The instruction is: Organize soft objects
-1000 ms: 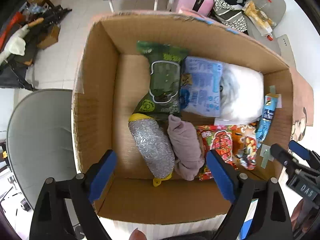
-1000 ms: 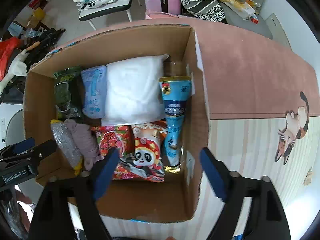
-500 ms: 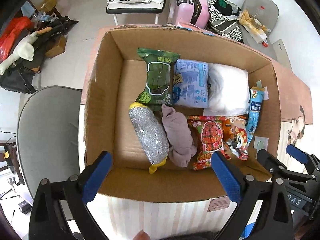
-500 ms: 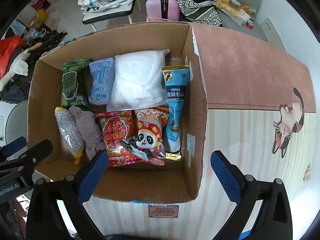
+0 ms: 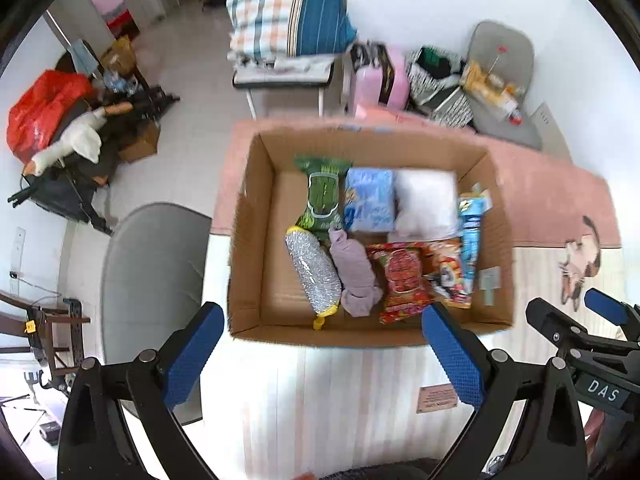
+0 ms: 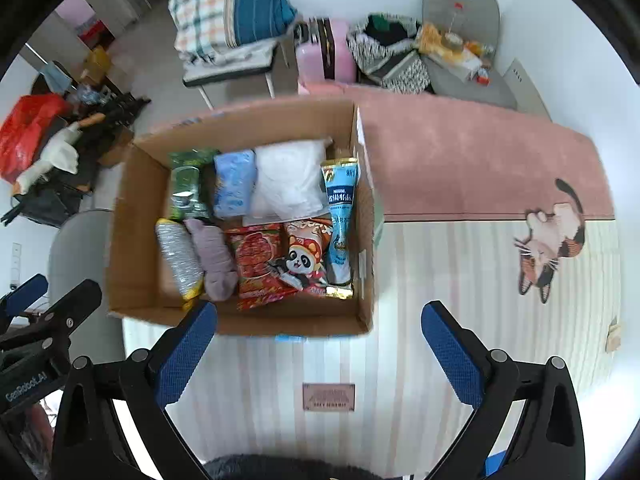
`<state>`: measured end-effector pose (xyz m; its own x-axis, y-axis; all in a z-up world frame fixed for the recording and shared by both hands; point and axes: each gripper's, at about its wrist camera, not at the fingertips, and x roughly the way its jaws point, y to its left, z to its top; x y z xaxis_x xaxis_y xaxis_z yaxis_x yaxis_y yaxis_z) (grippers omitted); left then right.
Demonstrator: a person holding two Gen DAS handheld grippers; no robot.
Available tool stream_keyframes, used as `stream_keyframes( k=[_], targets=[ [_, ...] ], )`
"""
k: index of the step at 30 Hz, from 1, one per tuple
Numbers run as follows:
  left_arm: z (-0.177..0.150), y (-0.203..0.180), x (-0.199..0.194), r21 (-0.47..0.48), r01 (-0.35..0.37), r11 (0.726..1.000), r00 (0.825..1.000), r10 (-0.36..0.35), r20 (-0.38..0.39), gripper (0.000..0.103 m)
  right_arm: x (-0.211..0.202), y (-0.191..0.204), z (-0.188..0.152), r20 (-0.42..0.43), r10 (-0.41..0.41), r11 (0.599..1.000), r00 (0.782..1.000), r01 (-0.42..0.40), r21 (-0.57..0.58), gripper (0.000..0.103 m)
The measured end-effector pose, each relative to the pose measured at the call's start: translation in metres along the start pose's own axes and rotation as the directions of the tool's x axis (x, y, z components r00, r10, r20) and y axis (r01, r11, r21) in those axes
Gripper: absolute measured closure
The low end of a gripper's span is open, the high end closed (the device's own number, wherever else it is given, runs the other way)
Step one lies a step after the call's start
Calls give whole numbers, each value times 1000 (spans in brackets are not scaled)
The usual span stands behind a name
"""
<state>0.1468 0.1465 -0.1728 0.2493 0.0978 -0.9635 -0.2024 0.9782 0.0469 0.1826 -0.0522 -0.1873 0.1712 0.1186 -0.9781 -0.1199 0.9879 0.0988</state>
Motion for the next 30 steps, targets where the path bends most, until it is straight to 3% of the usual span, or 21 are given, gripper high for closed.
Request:
stream_keyframes(
  k=[7, 17, 23, 30],
  targets=[
    [-19, -7, -85, 18, 11, 1000, 990, -14, 139, 1, -92, -3, -33, 131, 31, 999, 991, -29, -14, 0],
    [-45, -13, -152, 23, 48, 999, 971, -52, 234, 1, -194, 5, -70, 288, 21, 998, 957, -5, -56, 0],
    [-59, -14, -173, 1, 38, 999, 958, -37, 285, 1, -227, 5, -84, 329, 13, 998, 944, 9, -64, 0],
    [-65, -13, -181, -5, 27, 1000, 955, -24, 297, 1, -241, -2, -92, 359, -21, 998, 933, 40, -46, 0]
  ],
)
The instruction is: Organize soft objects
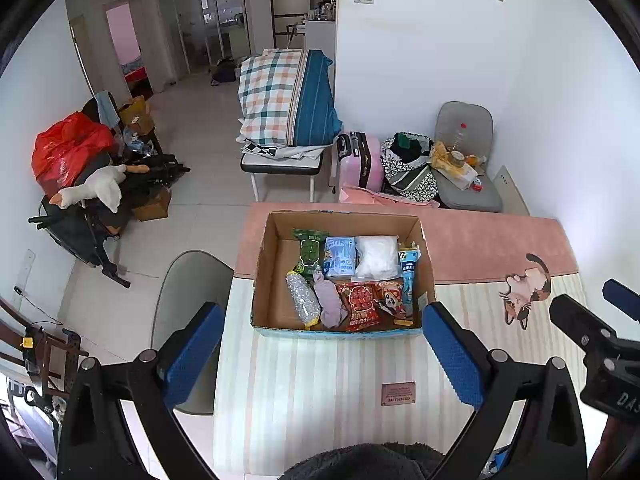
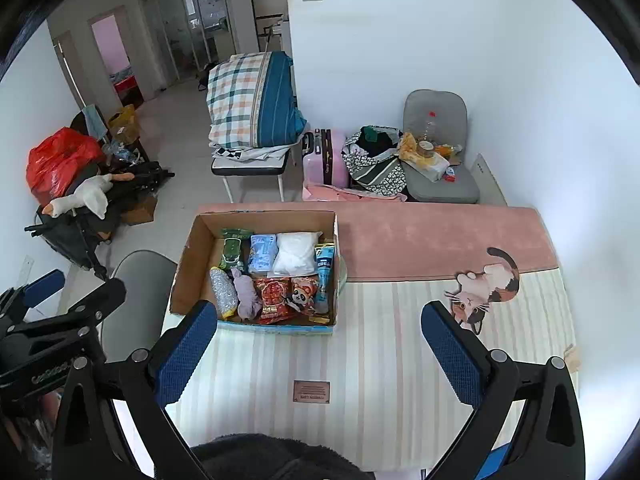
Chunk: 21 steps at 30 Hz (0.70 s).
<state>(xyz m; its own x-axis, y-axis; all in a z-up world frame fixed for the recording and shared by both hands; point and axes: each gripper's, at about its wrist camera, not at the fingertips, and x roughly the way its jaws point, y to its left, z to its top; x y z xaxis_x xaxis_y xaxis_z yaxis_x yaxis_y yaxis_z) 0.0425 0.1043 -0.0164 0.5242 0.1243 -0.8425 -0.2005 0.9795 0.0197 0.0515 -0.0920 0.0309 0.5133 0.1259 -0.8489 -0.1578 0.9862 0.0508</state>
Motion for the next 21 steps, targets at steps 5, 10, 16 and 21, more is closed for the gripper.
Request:
stream_keyframes(
  k=[5, 10, 16, 21],
  targets=[
    [-2, -1, 0, 3, -10, 1000, 1000, 10, 7, 1, 8, -3, 0, 9, -33, 999, 999, 33, 6, 0],
    [-5, 0, 6, -7, -15, 1000, 1000, 15, -8, 1, 20, -6, -2, -6, -47, 999, 999, 47, 15, 0],
    [-10, 2, 14, -12, -15, 1000, 999, 14, -34, 1, 32, -7, -6, -27, -49, 999, 998, 49, 13, 0],
    [-10, 3, 15, -14, -14, 1000, 999, 13, -41, 1, 34, -5, -7, -29, -51, 999, 998, 51, 12, 0]
  ],
)
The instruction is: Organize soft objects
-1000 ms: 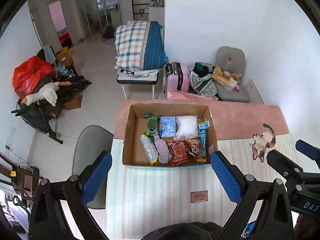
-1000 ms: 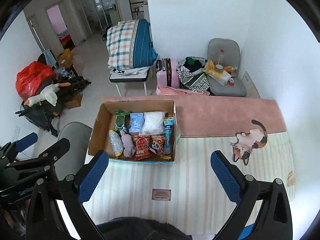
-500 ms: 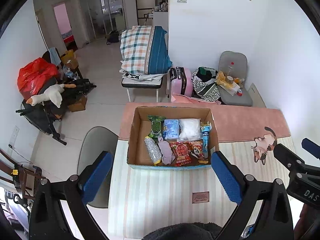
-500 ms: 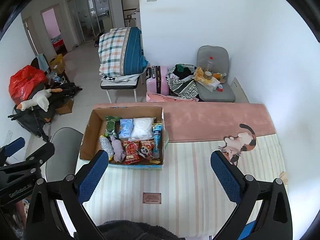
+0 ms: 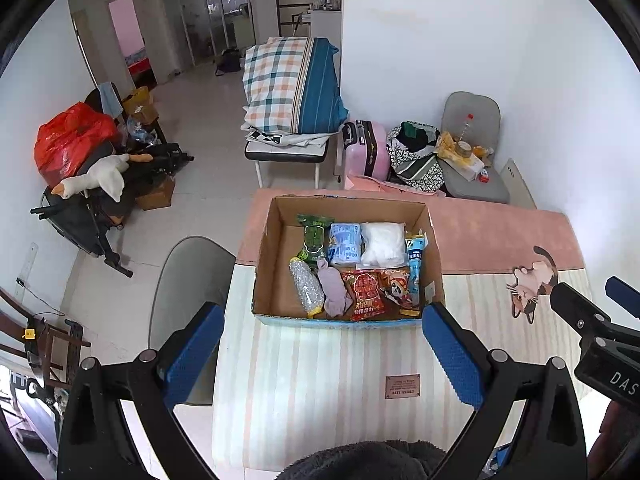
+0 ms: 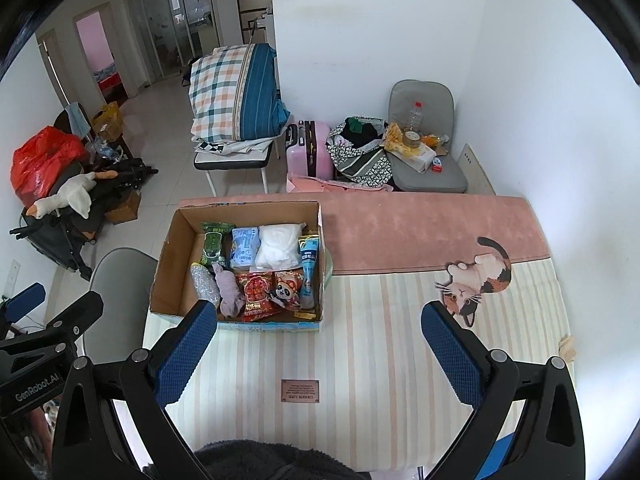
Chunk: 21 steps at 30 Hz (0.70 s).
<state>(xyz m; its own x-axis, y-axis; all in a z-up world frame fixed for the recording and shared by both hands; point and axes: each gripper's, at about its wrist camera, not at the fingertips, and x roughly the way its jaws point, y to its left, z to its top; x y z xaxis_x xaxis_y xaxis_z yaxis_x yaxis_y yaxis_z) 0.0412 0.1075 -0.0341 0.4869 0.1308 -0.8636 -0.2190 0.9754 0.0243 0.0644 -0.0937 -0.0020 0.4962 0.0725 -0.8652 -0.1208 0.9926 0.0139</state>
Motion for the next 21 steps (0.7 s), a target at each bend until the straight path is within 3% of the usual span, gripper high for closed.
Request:
stream_keyframes(
  k=[21],
  targets=[
    [3, 0, 2, 6, 9, 1000, 1000, -9, -13, 1, 3, 3, -2, -9, 3, 1000, 1000, -3, -12, 0]
  ],
)
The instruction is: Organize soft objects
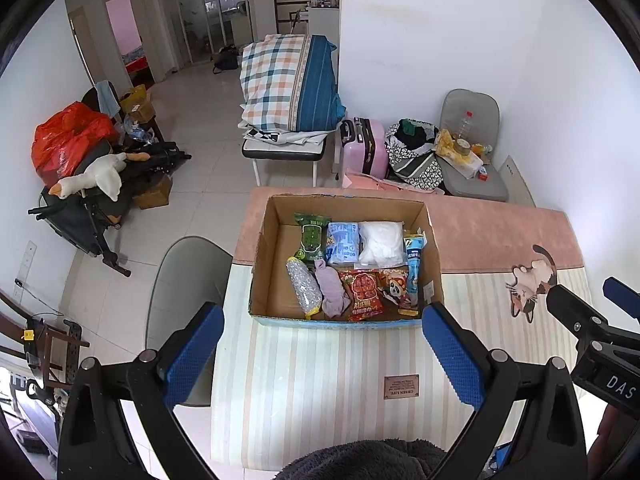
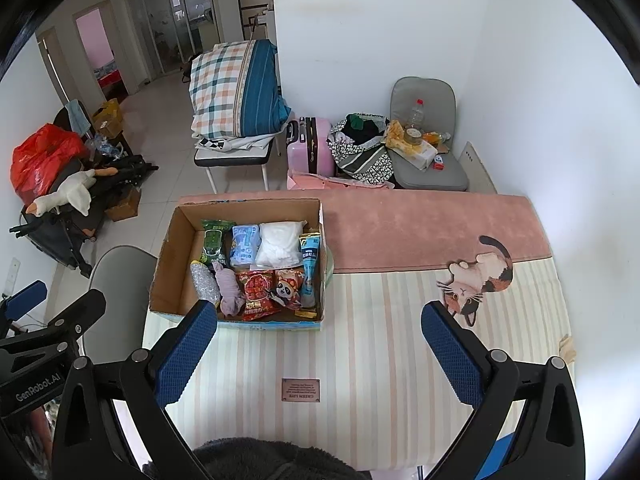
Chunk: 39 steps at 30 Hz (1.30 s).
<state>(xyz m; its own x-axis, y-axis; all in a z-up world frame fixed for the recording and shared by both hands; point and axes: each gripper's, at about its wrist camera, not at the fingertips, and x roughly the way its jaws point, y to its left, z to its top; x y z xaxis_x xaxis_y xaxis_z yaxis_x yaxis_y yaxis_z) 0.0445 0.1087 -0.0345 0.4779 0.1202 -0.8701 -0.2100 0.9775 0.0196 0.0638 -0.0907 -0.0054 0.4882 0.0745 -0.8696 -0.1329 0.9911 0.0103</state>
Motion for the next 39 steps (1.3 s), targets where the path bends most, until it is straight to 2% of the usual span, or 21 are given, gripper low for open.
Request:
stream_keyframes(
  k=[39],
  targets=[
    [6, -2, 3, 5, -1, 1000, 1000, 1, 7, 1, 4, -5, 1, 9, -5, 1000, 1000, 5, -4, 0]
  ],
)
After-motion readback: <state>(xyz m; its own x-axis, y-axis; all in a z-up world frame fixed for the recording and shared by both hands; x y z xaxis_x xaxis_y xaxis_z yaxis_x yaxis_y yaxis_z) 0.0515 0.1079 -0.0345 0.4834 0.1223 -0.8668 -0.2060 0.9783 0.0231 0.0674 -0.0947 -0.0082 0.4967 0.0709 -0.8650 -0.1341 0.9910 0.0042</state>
